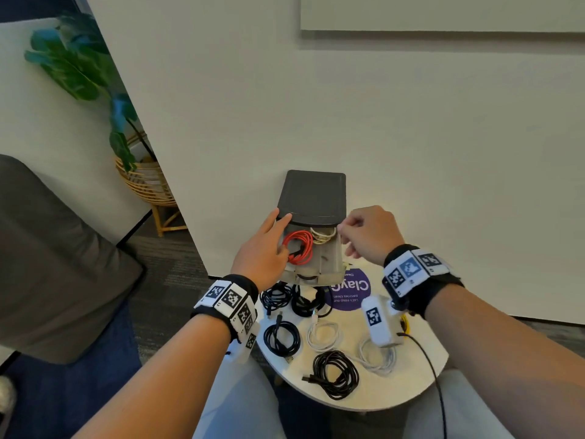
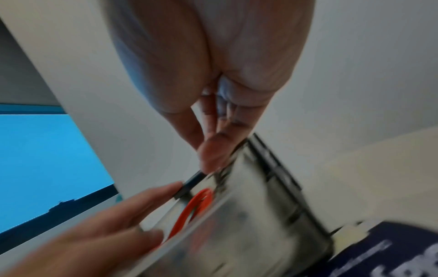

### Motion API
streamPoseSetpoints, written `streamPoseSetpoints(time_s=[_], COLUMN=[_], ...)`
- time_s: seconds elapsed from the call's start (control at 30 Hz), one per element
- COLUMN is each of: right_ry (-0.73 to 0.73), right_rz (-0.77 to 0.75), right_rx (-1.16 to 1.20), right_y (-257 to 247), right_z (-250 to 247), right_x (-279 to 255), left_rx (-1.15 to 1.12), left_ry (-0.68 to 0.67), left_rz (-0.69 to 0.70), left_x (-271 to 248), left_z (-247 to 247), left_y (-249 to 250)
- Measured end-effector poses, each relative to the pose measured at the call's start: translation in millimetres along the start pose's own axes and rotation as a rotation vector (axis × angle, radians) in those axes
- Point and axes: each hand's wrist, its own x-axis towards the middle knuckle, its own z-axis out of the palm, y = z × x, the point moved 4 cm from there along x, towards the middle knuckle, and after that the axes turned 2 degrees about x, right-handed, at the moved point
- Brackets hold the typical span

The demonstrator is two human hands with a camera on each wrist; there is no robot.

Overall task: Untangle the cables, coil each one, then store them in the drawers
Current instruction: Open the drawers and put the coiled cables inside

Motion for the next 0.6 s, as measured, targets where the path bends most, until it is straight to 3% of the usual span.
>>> streamPoseSetpoints(time_s=[0.1, 0.23, 0.3, 0.43, 0.6], right_ry=[-0.044, -0.492, -0.625, -0.649, -0.558], right_rz=[0.081, 0.291, 0.277, 0.186, 0.157], right_rx=[-0.181, -0.568, -0.734, -0.929, -0.864], right_y=[41.0, 104.6, 120.9, 134.9, 128.2], right_z=[-26.8, -21.6, -13.1, 0.0, -4.8], right_x=[-0.1, -15.2, -26.3, -36.8, -31.9], left_rx=[0.008, 0.012, 0.015, 0.028, 0.035], left_ry=[0.028, 0.049, 0.053, 0.056, 0.051], left_rz=[-0.014, -0.026, -0.026, -0.032, -0.035], left_x=[1.5, 0.4, 0.1, 0.8, 1.8], left_z=[1.4, 3.2, 3.0, 2.6, 2.4], left_y=[1.8, 5.2, 6.2, 5.8, 4.7])
